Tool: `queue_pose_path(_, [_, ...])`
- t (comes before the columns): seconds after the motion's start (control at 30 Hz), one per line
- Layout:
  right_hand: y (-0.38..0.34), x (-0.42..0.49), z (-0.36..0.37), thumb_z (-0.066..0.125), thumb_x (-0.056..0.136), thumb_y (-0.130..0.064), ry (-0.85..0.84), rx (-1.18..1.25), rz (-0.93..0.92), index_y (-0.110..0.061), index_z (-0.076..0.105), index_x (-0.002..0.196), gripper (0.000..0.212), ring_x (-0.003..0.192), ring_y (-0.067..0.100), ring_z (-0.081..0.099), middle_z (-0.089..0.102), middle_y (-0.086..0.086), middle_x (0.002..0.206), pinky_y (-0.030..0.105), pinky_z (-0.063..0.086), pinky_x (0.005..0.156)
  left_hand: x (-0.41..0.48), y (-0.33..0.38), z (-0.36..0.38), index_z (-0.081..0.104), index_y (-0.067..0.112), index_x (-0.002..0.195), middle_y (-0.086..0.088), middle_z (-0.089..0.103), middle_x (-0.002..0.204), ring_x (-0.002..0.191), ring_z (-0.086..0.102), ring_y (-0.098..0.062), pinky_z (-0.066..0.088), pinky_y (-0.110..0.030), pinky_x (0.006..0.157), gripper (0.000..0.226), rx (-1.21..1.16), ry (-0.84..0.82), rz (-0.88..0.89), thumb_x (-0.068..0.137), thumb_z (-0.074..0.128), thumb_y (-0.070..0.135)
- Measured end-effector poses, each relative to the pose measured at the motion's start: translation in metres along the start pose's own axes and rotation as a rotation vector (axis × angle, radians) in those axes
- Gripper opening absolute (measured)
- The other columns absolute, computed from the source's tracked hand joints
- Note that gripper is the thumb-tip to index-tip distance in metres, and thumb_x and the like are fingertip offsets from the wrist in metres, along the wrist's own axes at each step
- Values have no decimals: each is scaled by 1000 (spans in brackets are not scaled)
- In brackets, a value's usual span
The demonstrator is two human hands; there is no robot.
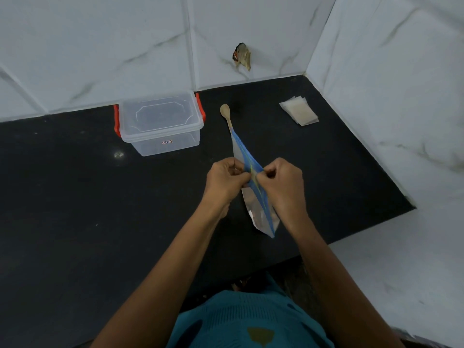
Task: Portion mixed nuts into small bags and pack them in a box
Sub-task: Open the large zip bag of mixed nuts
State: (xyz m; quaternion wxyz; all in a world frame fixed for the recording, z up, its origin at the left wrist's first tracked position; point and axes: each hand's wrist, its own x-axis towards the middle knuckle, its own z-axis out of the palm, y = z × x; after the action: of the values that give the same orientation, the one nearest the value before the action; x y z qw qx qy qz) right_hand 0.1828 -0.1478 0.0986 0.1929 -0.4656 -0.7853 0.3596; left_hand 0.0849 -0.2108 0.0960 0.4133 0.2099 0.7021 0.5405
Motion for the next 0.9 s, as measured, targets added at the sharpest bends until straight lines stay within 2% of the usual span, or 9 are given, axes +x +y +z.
queue_pose_path(0.13, [6,12,-15,57,85,-5,-8,52,74,-10,55,84,6,61,0,47,49,-7,73,0,37,49,2,-6,-4,54,14,74,-3,59,74,63,55,-7,44,-18,58,18,31,19,-85,84,57,0])
queue_pose_path(0.2, [8,16,-23,58,84,-3,-14,26,66,-11,56,82,9,60,0,48,52,-4,74,1,37,48,0,-7,-7,55,14,76,-4,61,74,62,55,-6,44,-18,59,14,55,41,-92,84,58,3])
queue_pose_path(0.27, [9,20,-29,59,84,-3,-1,-4,63,-12,57,81,10,62,1,52,56,-2,76,4,41,50,-2,-4,-11,55,15,78,-3,62,76,66,56,-7,48,-21,62,11,107,44,-67,84,60,6])
queue_pose_path(0.33, [12,25,-37,60,84,-5,22,-30,63,-13,60,82,8,64,5,56,59,0,78,13,48,60,-3,0,-17,54,16,79,-3,61,79,69,57,-9,50,-25,67,11,169,74,-25,82,61,8])
queue_pose_path(0.4, [15,30,-45,61,85,-7,45,-76,63,-11,63,87,5,68,9,60,61,1,81,22,52,67,-1,2,-24,52,19,83,-1,58,89,74,58,-10,49,-22,63,14,218,113,15,82,62,9])
queue_pose_path(0.47, [18,35,-55,60,86,-8,63,-126,70,-10,64,92,8,72,11,61,62,1,84,22,51,67,0,3,-30,52,21,83,-1,57,94,74,57,-10,45,-18,59,16,247,124,41,82,61,8])
queue_pose_path(0.6, [27,46,-73,60,86,-9,89,-205,99,-8,63,101,15,81,14,61,64,7,95,24,49,74,0,3,-39,55,18,78,-3,59,87,71,55,-10,44,-18,59,14,291,86,34,84,58,6])
queue_pose_path(0.73, [35,52,-81,61,85,-7,68,-205,116,-6,64,100,15,87,18,63,65,12,101,29,52,79,0,3,-43,55,18,80,-1,57,88,77,54,-9,43,-18,61,13,300,64,18,86,56,6])
queue_pose_path(0.9, [33,53,-80,61,84,-6,53,-179,116,-5,65,98,14,86,15,61,65,11,99,28,51,80,2,5,-42,54,19,84,1,56,90,79,53,-9,41,-17,61,13,312,37,11,87,55,7])
